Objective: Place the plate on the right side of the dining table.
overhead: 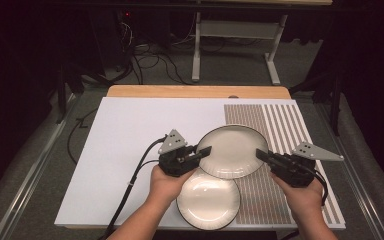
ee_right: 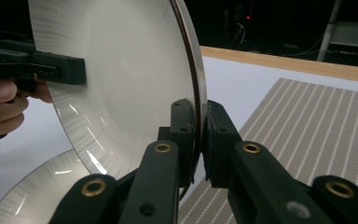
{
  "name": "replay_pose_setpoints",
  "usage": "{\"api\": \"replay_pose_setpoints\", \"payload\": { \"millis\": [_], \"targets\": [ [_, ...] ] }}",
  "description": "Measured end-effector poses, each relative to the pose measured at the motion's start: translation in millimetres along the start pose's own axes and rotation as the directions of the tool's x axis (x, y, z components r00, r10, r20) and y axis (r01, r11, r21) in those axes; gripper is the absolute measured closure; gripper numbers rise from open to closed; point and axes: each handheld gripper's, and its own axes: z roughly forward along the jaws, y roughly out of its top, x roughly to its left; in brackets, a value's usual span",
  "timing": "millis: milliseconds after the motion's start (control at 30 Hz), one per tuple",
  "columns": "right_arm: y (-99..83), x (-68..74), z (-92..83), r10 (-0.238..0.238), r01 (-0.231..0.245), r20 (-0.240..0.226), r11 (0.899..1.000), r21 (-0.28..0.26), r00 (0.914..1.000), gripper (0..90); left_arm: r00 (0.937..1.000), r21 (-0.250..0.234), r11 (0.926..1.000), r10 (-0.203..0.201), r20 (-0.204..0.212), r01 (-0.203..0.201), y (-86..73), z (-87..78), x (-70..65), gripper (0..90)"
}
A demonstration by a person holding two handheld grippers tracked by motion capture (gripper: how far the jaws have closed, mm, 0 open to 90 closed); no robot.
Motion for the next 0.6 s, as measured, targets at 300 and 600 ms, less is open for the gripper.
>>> {"api": "replay_pose_setpoints", "payload": {
  "millis": [300,600],
  "targets": [
    [-4.6,-20.0,-15.3,0.012,-0.011,0.062,1.000,-0.004,0.9980,85.4,0.9996,0.059,0.9983,-0.006,0.029,0.005,5.2,32.8,-6.8,76.0],
    [-12.6,-40.0,-31.1,0.036,-0.034,0.118,0.999,-0.019,0.9923,85.0,0.9992,0.092,0.9957,0.006,0.040,-0.009,10.3,60.7,-16.8,75.9]
  ]
}}
